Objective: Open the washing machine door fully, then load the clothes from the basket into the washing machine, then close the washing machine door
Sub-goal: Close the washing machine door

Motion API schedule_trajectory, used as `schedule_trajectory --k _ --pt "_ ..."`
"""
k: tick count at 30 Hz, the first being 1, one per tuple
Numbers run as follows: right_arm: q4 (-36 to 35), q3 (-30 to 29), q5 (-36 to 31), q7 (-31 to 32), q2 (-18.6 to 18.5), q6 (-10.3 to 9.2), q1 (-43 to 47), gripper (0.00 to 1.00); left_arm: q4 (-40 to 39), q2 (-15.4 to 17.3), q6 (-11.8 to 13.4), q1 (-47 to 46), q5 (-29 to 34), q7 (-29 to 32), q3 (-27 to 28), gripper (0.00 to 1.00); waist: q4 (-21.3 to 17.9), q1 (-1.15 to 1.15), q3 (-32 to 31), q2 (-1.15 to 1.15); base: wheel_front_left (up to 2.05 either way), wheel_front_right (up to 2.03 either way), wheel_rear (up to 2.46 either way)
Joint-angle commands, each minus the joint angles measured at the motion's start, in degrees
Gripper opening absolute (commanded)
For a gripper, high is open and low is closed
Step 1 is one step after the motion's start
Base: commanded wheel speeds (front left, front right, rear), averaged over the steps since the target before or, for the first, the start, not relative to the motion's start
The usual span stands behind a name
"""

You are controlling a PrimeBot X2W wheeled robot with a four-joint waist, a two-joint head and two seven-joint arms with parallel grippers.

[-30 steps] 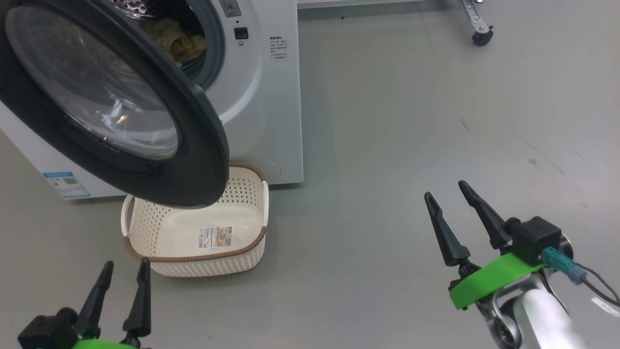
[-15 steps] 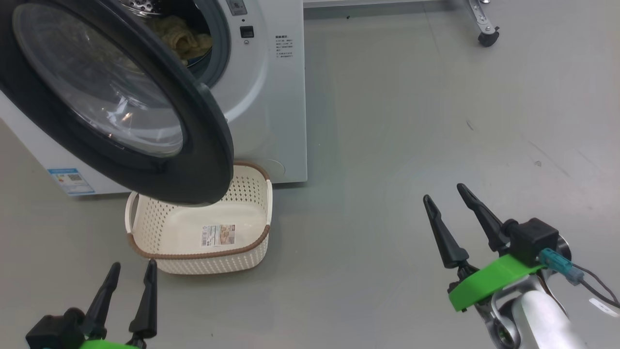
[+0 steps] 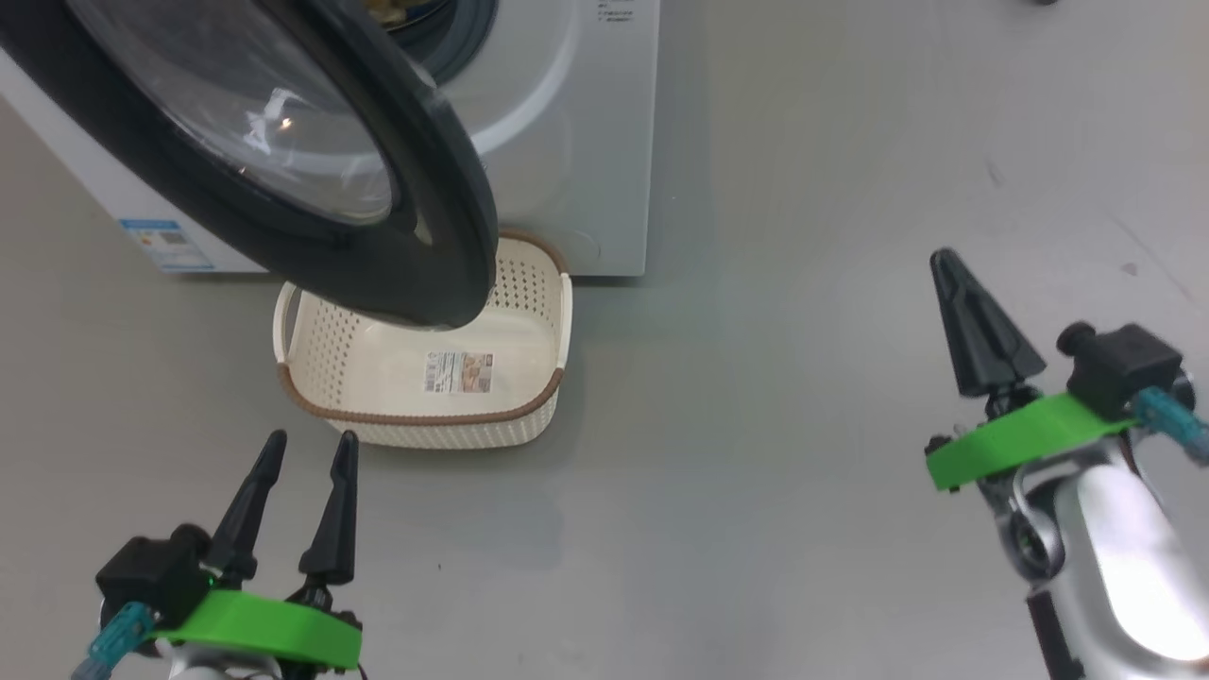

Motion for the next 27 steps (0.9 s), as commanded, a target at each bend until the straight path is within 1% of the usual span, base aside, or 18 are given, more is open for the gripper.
schedule_trajectory --k 1,4,9,10,15,17,19,21,27 --pt "-2.64 0.82 -0.76 -0.55 -1.14 0.00 -5.44 0.00 -1.50 0.50 -0.01 -3.33 0.37 -0.81 1.25 1.00 3.39 0.00 3.47 0.00 0.00 0.00 0.00" --pt "-3.35 1.30 -1.33 -0.55 -1.95 0.00 -10.09 0.00 -1.14 -0.01 -0.01 -5.12 0.16 -0.81 0.42 1.00 5.53 0.00 5.56 0.00 0.00 0.00 0.00" --pt "-4.35 5.75 -1.38 -0.55 -3.90 0.00 -17.69 0.00 -0.63 -0.90 -0.01 -7.69 -0.13 -0.81 -1.33 1.00 9.08 0.00 8.52 0.00 0.00 0.00 0.00" --pt "-4.35 5.75 -1.38 -0.55 -3.90 0.00 -17.69 0.00 -0.63 -0.90 -0.01 -7.69 -0.13 -0.81 -1.33 1.00 9.08 0.00 8.52 0.00 0.00 0.00 0.00" --pt "-5.12 13.60 0.79 -0.55 -4.89 0.00 -23.91 0.00 -0.07 -1.92 -0.01 -9.59 -0.50 -0.81 -2.39 1.00 12.49 0.00 10.40 0.00 0.00 0.00 0.00" --pt "-4.66 17.99 2.71 -0.55 -5.23 0.00 -25.79 0.00 0.12 -2.39 -0.01 -10.08 -0.67 -0.81 -2.80 1.00 13.83 0.00 10.93 0.00 0.00 0.00 0.00" --pt "-3.81 22.68 4.49 -0.55 -6.32 0.00 -27.63 0.00 0.39 -2.88 -0.01 -10.47 -0.83 -0.81 -3.35 1.00 15.26 0.00 11.37 0.00 0.00 0.00 0.00" --pt "-2.85 26.18 5.64 -0.55 -7.22 0.00 -29.27 0.00 0.59 -3.43 -0.01 -10.77 -1.03 -0.81 -3.81 1.00 16.70 0.00 11.68 0.00 0.00 0.00 0.00" --pt "-1.02 32.15 8.47 -0.55 -7.44 0.00 -31.91 0.00 0.93 -4.60 -0.01 -11.02 -1.35 -0.81 -4.32 1.00 20.05 0.00 12.47 0.00 0.00 0.00 0.00"
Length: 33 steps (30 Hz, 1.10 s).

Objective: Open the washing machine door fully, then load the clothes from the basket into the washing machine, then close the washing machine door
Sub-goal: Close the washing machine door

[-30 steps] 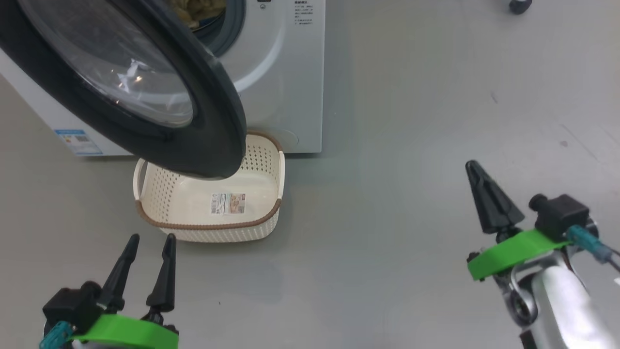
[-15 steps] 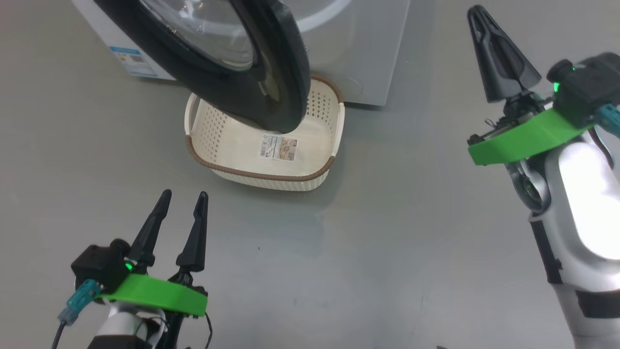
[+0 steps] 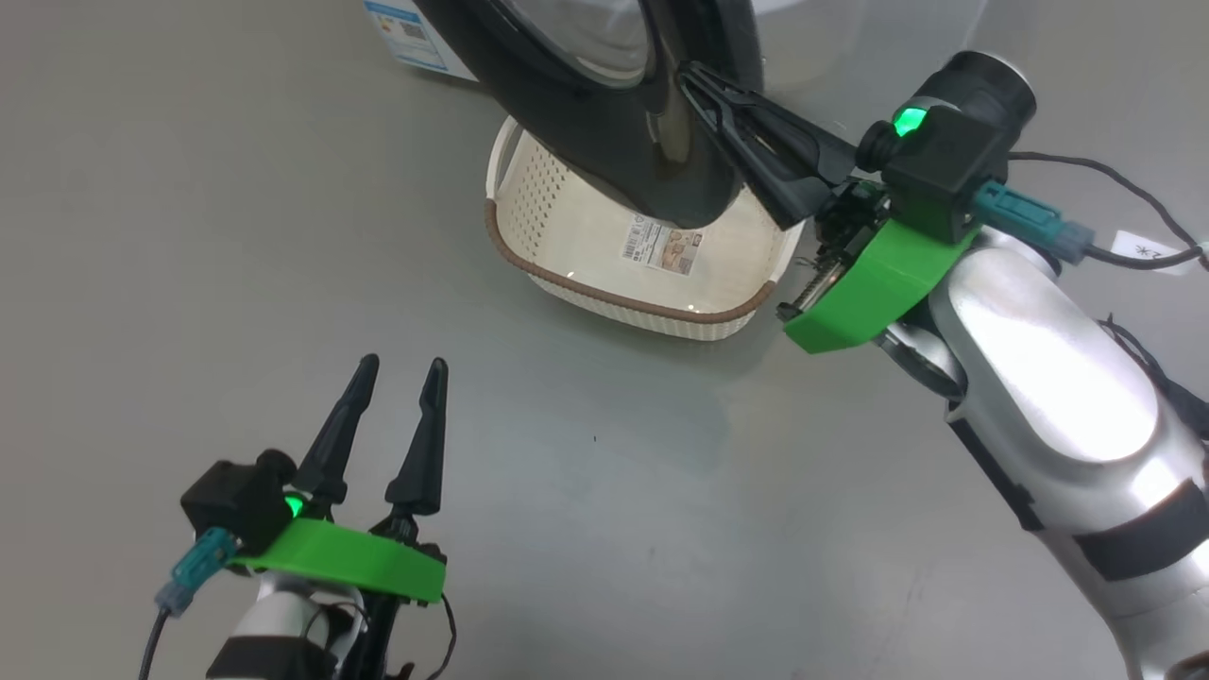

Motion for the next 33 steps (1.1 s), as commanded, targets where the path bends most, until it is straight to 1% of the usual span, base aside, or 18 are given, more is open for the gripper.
schedule_trajectory --k 1,6,10,19,28,33 --pt "-1.18 0.73 0.54 -0.37 0.63 -0.01 -1.31 0.00 -1.42 0.68 0.01 -1.57 -0.20 -0.38 1.65 1.00 1.26 0.00 0.63 0.00 0.00 0.00 0.00" --pt "1.68 3.26 1.25 -0.37 -0.24 -0.01 -2.41 0.00 -1.23 0.07 0.01 -1.71 -0.41 -0.38 1.25 1.00 3.26 0.00 1.28 0.00 0.00 0.00 0.00" --pt "4.44 3.19 1.36 -0.37 -0.34 -0.01 -3.20 0.00 -1.13 -0.18 0.01 -1.56 -0.53 -0.38 1.13 1.00 4.29 0.00 1.70 0.00 0.00 0.00 0.00" --pt "9.17 1.05 -0.62 -0.37 -0.21 -0.01 -3.90 0.00 -1.05 -0.63 0.01 -1.79 -0.69 -0.38 0.89 1.00 5.18 0.00 2.58 0.00 0.00 0.00 0.00" --pt "11.10 -1.76 -2.21 -0.37 -1.04 -0.01 -5.41 0.00 -1.54 -1.06 0.01 -2.97 -0.92 -0.38 0.72 1.00 5.34 0.00 4.65 0.00 0.00 0.00 0.00" --pt "12.91 -6.23 -4.97 -0.37 -1.37 -0.01 -6.83 0.00 -1.74 -1.22 0.01 -3.78 -1.03 -0.38 0.33 1.00 5.54 0.00 6.37 0.00 0.00 0.00 0.00"
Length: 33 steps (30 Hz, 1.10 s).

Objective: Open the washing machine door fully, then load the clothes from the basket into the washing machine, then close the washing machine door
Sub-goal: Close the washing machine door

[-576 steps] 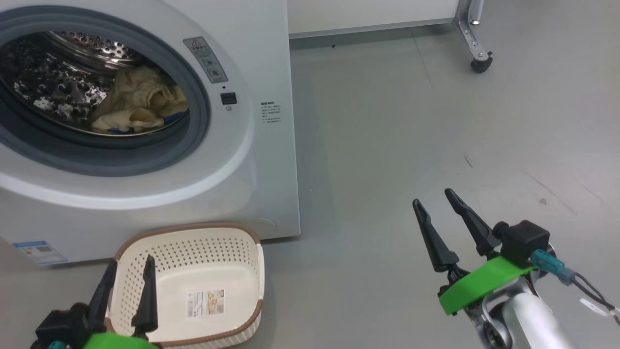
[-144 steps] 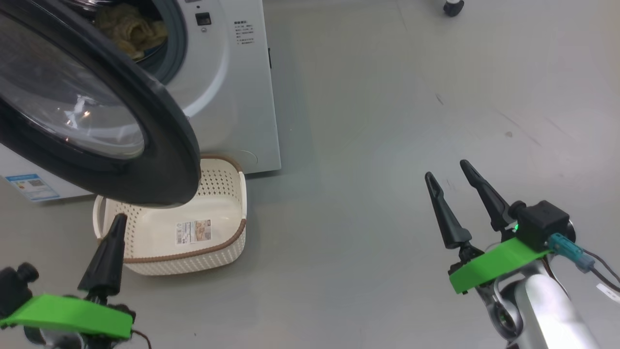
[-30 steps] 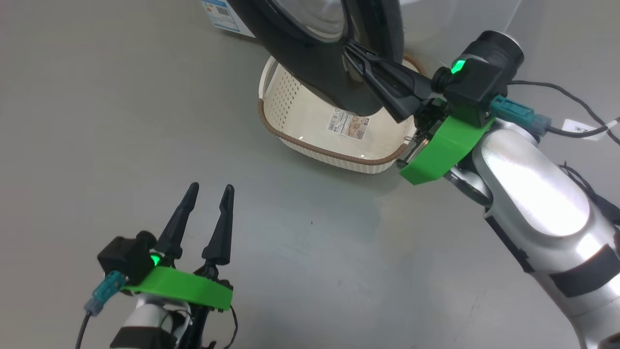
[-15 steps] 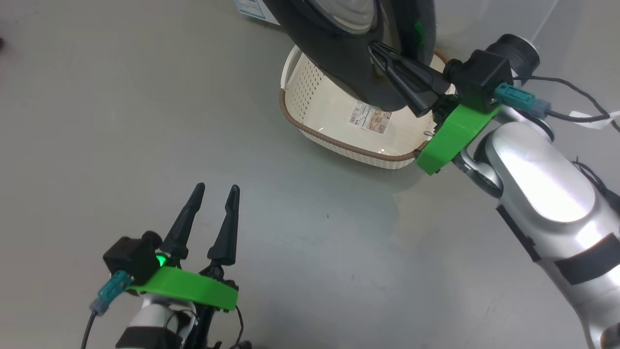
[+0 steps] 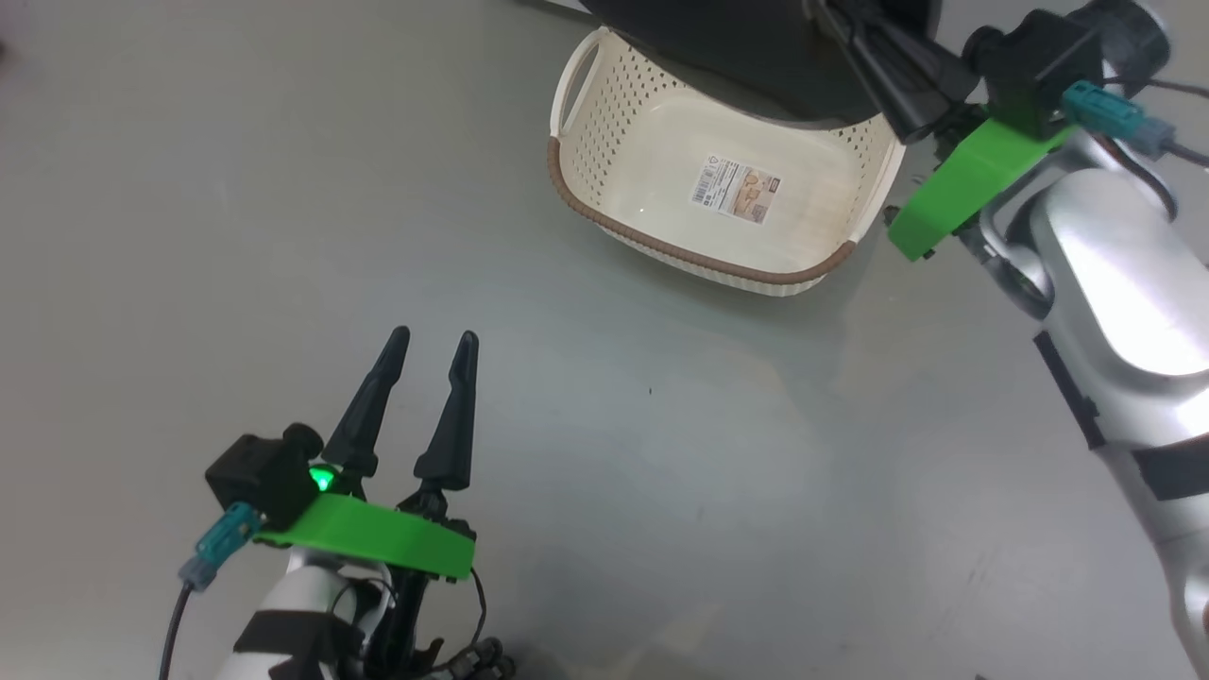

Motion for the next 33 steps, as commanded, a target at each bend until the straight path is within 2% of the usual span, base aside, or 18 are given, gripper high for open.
schedule_trajectory --k 1,10,17,24,27,28,33 --pt "-0.94 -1.28 -0.73 -0.37 0.33 -0.02 -1.93 0.00 -1.83 0.87 0.01 -1.49 -0.39 -0.38 1.65 1.00 0.19 0.00 0.70 0.00 0.00 0.00 0.00" --pt "2.17 -6.03 -3.87 -0.37 -1.83 -0.02 -6.61 0.00 -1.84 0.08 0.01 -3.33 -0.88 -0.38 0.34 1.00 1.53 0.00 4.29 0.00 0.00 0.00 0.00" --pt "5.82 -7.81 -5.91 -0.37 -5.00 -0.02 -13.14 0.00 -1.45 -0.74 0.01 -4.39 -1.10 -0.38 -0.47 1.00 3.52 0.00 7.19 0.00 0.00 0.00 0.00" --pt "9.63 -10.36 -7.88 -0.37 -6.55 -0.02 -19.24 0.00 -1.21 -1.26 0.01 -5.00 -1.57 -0.38 -1.46 1.00 4.85 0.00 8.41 0.00 0.00 0.00 0.00" --pt "11.20 -11.61 -9.67 -0.37 -7.03 -0.02 -21.32 0.00 -1.15 -1.45 0.01 -5.19 -1.67 -0.38 -1.78 1.00 5.28 0.00 8.62 0.00 0.00 0.00 0.00" --pt "11.53 -12.72 -12.43 -0.37 -7.73 -0.02 -22.61 0.00 -1.08 -1.57 0.01 -5.26 -1.71 -0.38 -1.95 1.00 5.49 0.00 8.74 0.00 0.00 0.00 0.00" --pt "12.09 -18.20 -14.42 -0.37 -6.50 -0.02 -23.19 0.00 -0.75 -1.76 0.01 -5.19 -1.80 -0.38 -2.12 1.00 5.77 0.00 8.70 0.00 0.00 0.00 0.00"
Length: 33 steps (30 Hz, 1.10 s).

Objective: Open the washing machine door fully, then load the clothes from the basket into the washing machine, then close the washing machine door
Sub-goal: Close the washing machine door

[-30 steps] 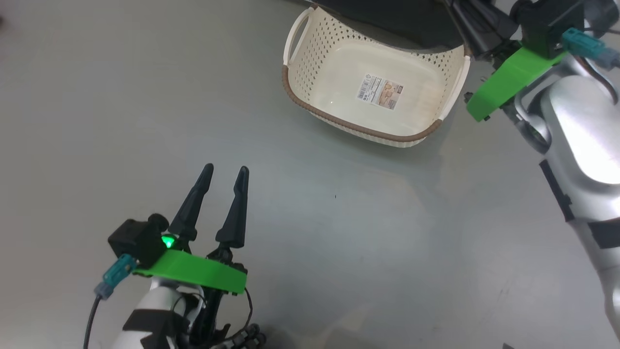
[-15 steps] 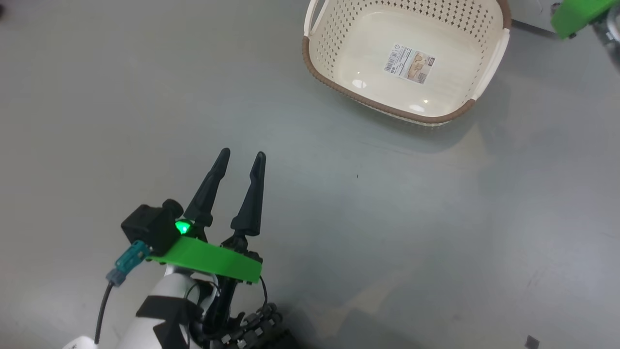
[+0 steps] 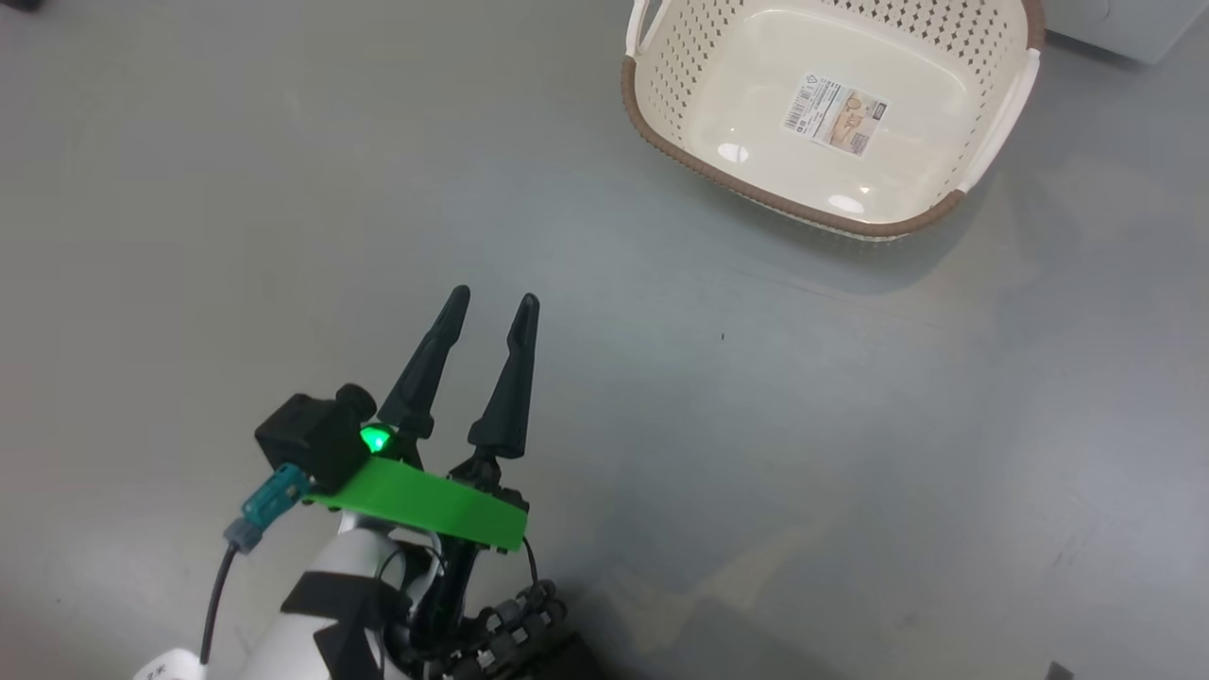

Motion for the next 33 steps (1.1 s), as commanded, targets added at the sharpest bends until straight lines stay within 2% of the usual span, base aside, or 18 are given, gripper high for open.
schedule_trajectory --k 1,10,15,23,33 --pt "-1.49 -2.22 -0.58 -0.37 0.56 -0.77 -2.27 0.00 -1.08 1.24 0.01 -0.52 -0.43 -0.38 1.83 1.00 0.06 0.00 0.02 0.00 0.00 0.00 0.00" --pt "-0.69 -4.67 -1.15 -0.37 1.88 -0.77 -1.66 0.00 -0.63 1.01 0.01 -0.92 -0.55 -0.38 2.10 1.00 0.03 0.00 -0.04 0.00 0.00 0.00 0.00" --pt "-2.51 -4.69 0.10 -0.37 4.31 -0.77 2.01 0.00 -0.16 1.56 0.01 -0.75 -0.16 -0.38 2.90 1.00 -1.86 0.00 -2.42 0.00 0.00 0.00 0.00" --pt "-8.52 -4.53 4.22 -0.37 7.66 -0.77 15.46 0.00 -0.14 4.33 0.01 0.34 1.37 -0.38 5.09 1.00 -7.91 0.00 -10.74 0.00 0.00 0.00 0.00" --pt "-19.60 -10.18 9.43 -0.37 12.42 -0.77 38.31 0.00 -1.26 8.19 0.01 7.19 3.33 -0.38 10.36 1.00 -19.12 0.00 -22.46 0.00 0.00 0.00 0.00"
